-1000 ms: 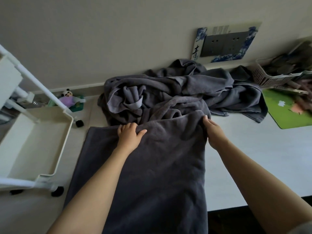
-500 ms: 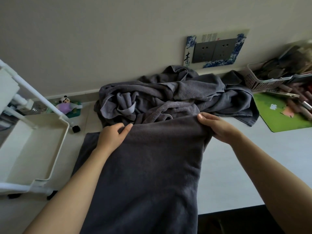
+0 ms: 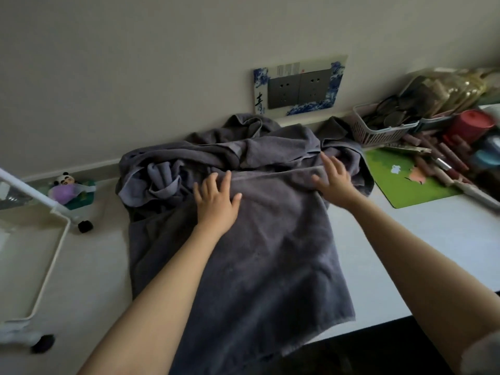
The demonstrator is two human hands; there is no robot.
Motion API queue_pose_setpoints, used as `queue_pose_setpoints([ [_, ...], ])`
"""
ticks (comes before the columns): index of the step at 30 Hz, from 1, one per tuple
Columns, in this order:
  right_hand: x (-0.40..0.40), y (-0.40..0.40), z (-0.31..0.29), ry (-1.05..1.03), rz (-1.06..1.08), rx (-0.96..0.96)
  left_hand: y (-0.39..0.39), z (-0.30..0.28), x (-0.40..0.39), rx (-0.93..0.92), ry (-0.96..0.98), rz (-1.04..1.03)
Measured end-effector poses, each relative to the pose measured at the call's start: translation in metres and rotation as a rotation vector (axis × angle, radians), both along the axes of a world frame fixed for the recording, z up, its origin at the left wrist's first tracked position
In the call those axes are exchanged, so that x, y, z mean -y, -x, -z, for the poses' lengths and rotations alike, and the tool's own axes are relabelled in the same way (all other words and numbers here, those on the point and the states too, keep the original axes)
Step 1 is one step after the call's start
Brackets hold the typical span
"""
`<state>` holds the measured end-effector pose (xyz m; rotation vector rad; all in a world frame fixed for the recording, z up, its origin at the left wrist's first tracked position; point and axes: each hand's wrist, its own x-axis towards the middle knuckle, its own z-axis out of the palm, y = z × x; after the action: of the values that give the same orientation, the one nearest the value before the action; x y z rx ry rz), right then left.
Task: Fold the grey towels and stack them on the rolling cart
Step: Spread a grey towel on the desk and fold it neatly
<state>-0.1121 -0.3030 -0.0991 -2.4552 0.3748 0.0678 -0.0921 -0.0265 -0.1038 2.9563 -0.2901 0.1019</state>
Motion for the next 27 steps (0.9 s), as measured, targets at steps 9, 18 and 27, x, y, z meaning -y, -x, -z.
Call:
queue_pose_setpoints([
  [9, -0.029, 0.117, 0.056, -0.207, 0.264, -0.185, 0.06, 0.033, 0.034, -0.056, 0.031, 0.161],
  [18, -0.06, 0.194, 0.041, -0.639, 0.475, -0.122, 0.154, 0.064, 0.024, -0.354, 0.112, 0.112],
  [27, -0.084, 0.217, 0.026, -0.545, 0.863, 0.186, 0.155, 0.08, 0.013, -0.503, 0.147, 0.092],
])
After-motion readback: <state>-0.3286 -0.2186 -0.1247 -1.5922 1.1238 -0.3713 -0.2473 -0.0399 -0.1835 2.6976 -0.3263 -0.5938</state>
